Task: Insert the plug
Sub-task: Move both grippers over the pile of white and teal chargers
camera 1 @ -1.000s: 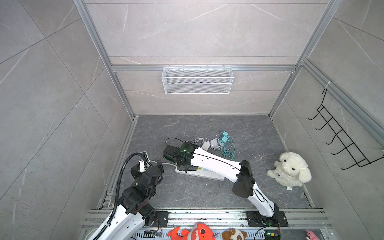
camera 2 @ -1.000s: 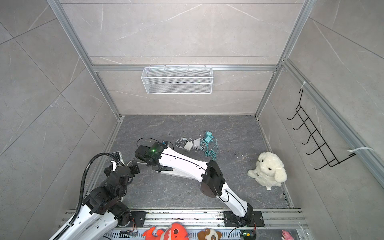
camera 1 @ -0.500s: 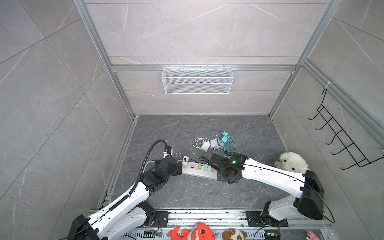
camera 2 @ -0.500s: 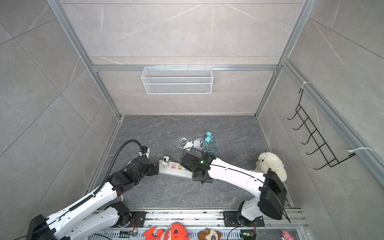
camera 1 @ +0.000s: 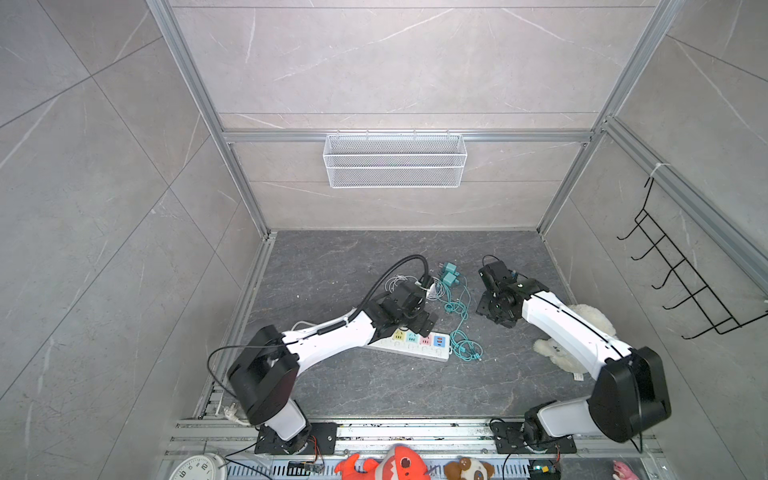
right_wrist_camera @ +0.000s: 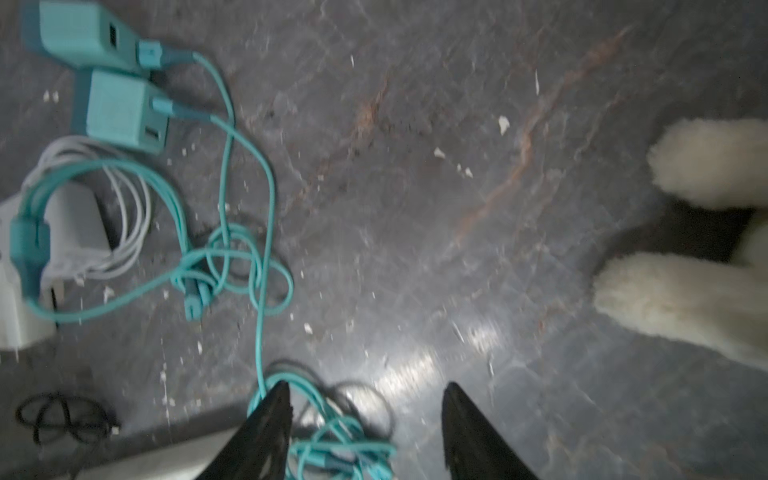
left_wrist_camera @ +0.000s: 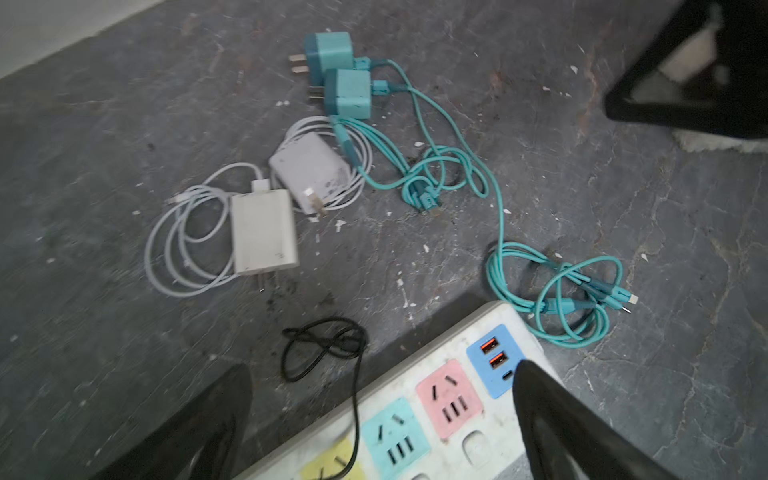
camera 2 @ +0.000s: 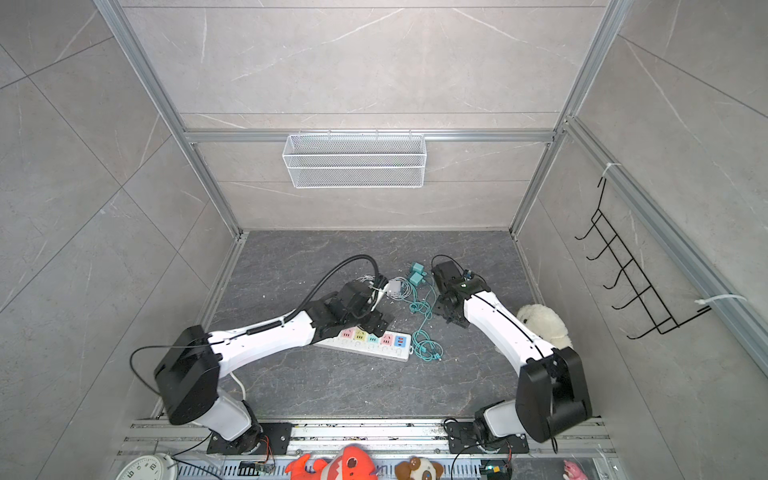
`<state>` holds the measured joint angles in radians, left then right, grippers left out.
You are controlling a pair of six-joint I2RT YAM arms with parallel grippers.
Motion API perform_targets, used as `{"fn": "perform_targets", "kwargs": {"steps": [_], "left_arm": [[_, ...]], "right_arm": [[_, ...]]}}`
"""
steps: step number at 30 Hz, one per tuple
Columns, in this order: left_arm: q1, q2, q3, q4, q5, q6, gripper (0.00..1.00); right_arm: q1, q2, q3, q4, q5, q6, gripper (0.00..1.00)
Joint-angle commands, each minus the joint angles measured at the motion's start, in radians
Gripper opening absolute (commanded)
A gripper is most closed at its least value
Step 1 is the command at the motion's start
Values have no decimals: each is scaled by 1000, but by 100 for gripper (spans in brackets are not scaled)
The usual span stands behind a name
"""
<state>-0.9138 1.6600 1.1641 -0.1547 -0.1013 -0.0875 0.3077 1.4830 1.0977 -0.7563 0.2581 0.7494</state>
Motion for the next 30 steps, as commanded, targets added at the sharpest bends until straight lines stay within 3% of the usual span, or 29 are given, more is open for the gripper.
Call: {"fn": "perform_targets", "kwargs": {"steps": [1, 6, 8, 13, 16, 23, 27, 30], "left_arm": [[0, 99, 138, 15, 77, 108, 100], [40, 239, 306, -59, 122, 104, 100], [75, 261, 330, -60, 155, 73, 100], [158, 314, 369, -67, 188, 1, 100], [192, 339, 403, -97, 119, -31, 100], [272, 351, 433, -156, 24, -102, 100], [276, 365, 464, -235, -96, -138, 100], [273, 359, 454, -248, -101, -168, 100]], "right_arm": [[-66, 103, 126, 176, 8, -82, 59], [-94, 238, 261, 315, -14, -135, 58], [-94, 260, 250, 457, -67, -160, 59], [-90, 373, 339, 613, -284, -178, 56], [-73, 423, 368, 702, -419, -186, 54], [39, 502, 481, 655, -604, -313, 54], [78, 491, 473, 600, -636, -351, 52], [87, 441, 407, 574, -637, -346, 53]]}}
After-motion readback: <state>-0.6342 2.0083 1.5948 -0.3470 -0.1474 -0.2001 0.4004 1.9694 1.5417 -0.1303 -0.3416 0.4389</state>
